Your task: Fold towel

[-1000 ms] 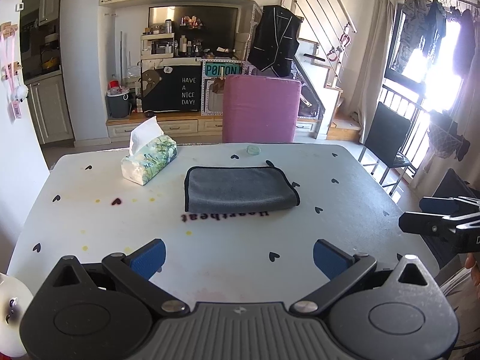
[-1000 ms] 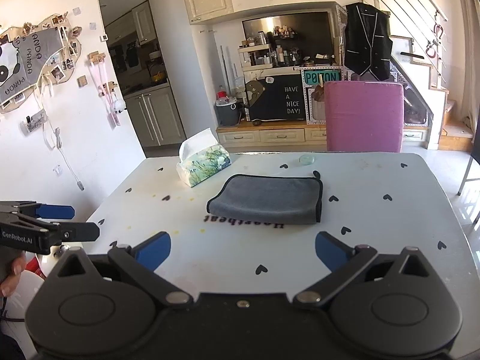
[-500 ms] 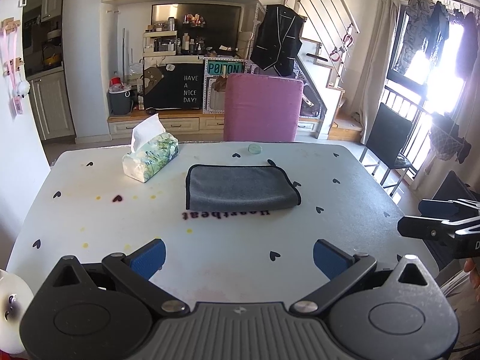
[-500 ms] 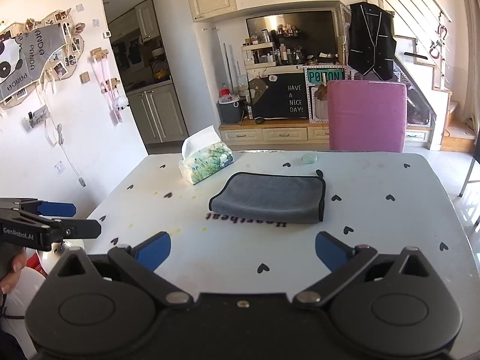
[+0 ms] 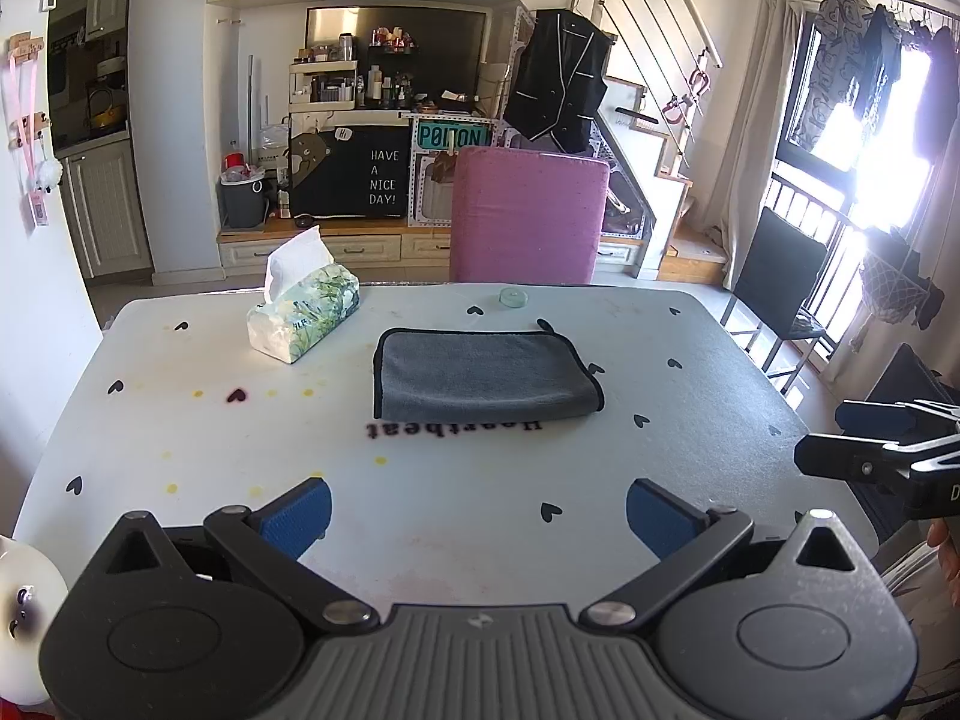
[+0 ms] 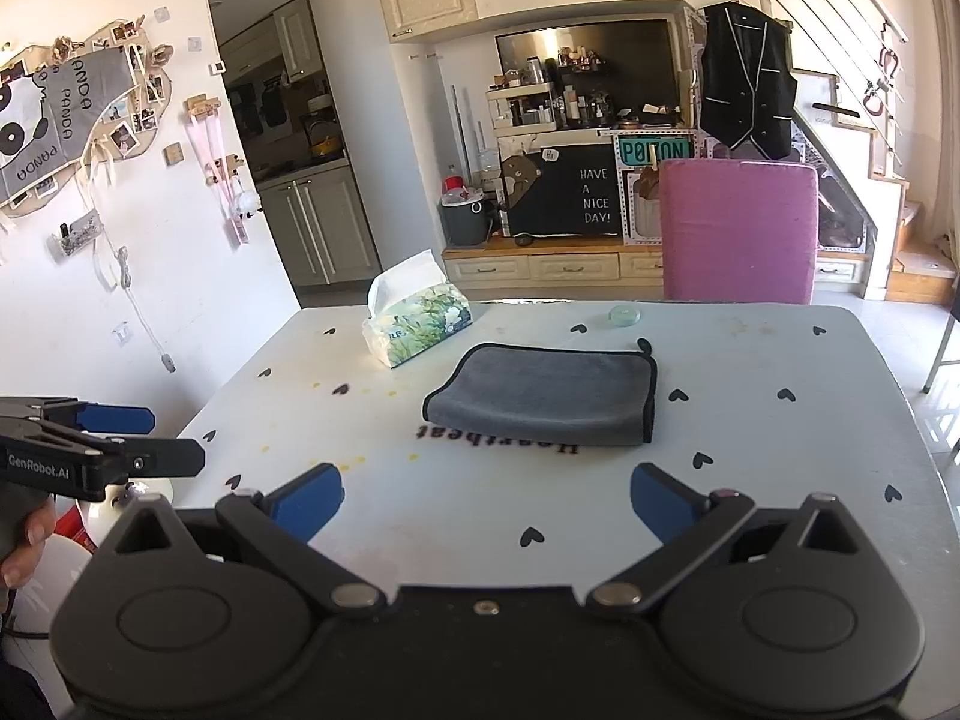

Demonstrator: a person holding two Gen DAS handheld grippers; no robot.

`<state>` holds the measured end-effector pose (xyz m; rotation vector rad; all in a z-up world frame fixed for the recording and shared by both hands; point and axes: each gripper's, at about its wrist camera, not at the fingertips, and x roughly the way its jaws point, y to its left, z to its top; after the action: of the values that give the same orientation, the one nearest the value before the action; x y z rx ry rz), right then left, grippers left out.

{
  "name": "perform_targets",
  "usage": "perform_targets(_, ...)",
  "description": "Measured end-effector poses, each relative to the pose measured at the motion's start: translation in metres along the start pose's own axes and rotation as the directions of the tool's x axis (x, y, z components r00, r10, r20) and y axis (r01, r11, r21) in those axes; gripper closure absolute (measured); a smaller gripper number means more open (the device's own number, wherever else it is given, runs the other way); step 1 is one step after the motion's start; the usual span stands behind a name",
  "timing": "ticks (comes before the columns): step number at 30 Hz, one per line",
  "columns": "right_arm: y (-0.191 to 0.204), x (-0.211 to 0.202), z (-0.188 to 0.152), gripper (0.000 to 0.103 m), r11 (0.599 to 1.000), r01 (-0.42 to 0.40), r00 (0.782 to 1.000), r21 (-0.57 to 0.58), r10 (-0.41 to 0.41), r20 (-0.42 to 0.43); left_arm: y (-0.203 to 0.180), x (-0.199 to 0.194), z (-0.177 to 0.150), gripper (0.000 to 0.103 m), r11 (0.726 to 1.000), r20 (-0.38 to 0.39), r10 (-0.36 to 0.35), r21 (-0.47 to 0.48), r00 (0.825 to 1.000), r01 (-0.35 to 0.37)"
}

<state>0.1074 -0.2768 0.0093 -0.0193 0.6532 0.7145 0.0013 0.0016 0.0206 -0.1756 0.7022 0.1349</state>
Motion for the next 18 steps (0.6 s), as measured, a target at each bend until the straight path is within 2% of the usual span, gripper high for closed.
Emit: perform_targets(18, 0.0023, 0.0015, -0.0007, 0.000, 1.000, -0.003, 1.000, 0.000, 0.003, -0.002, 0.0001, -0.0002, 0.0000, 0.000, 1.000, 0.001, -0.002, 0.001, 1.000, 0.002)
